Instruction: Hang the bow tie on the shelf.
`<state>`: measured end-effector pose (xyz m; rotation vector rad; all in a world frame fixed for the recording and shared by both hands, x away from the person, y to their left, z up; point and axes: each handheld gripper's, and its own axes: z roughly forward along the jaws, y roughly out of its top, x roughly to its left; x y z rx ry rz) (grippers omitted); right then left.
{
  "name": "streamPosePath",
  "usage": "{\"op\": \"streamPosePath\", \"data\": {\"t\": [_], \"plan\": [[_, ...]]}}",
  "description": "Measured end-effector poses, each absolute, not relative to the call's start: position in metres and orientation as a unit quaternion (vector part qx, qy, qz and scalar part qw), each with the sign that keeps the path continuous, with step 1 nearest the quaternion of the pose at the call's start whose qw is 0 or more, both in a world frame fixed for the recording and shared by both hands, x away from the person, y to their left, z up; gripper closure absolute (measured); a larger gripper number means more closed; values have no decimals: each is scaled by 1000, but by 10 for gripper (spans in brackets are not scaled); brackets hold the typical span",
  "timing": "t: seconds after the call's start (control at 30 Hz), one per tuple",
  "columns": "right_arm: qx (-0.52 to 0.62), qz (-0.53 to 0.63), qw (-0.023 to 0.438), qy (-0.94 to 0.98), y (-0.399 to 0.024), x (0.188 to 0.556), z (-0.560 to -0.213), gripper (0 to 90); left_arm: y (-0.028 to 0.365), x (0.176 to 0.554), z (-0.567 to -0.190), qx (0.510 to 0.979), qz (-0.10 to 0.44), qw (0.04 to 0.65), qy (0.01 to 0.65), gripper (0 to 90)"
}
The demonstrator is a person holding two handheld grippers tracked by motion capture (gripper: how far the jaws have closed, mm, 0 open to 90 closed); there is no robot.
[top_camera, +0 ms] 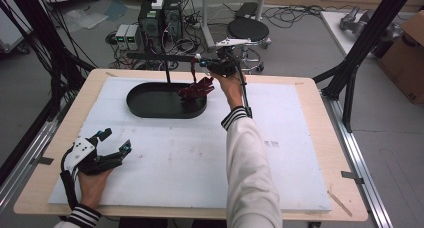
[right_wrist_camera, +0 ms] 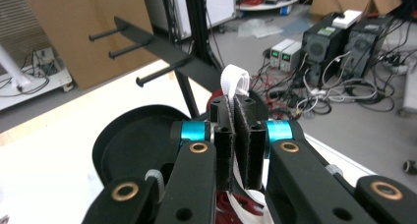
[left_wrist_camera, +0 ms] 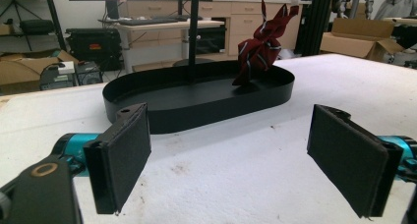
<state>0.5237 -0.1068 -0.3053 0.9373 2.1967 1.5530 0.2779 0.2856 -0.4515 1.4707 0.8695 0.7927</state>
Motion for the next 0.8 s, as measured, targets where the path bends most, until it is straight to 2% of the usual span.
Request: {"op": "streamPosePath", "data": {"t": [0.4,0.73,0.77,0.8], "plan": [[334,518,138,776,-111,523,-312,820,285,278,-451,632,341,588,373,169],[329,514,134,781,-114,521,-313,722,285,278,-452,631,342,588,373,169],[329,519,132,778,-115,520,-312,560,285,278,-452,632,342,587,373,169],[328,525,130,775,-115,520,-312,484,285,278,-452,632,342,587,373,169]]}}
